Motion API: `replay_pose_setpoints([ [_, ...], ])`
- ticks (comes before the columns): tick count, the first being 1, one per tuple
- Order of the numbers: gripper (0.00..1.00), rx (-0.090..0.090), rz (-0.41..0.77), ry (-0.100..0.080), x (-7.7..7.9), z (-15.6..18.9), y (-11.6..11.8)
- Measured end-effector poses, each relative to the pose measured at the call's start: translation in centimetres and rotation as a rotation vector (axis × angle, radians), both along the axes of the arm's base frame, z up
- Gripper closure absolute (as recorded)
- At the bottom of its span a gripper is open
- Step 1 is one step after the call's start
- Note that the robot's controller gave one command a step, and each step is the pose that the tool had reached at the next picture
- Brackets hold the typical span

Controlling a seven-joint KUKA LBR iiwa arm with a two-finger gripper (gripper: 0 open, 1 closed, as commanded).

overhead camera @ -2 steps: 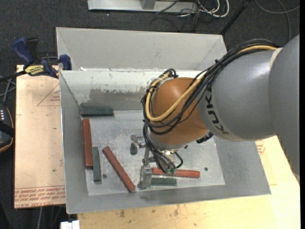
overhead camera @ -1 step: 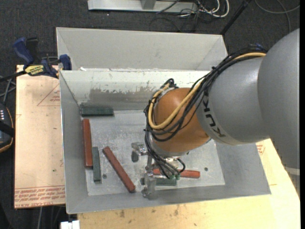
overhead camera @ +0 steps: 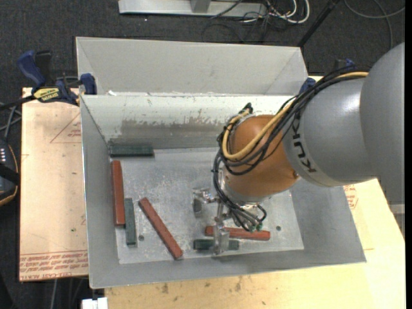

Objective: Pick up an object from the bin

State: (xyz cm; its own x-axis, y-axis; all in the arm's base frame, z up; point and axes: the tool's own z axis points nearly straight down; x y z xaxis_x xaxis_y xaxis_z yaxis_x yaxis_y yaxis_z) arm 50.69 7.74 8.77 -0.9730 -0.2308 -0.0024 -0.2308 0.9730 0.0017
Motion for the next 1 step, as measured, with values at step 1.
replay_pose_setpoints([
  [1, 1.0, -0.001, 0.049, -0.003, 2.07, -1.45, -2.37],
])
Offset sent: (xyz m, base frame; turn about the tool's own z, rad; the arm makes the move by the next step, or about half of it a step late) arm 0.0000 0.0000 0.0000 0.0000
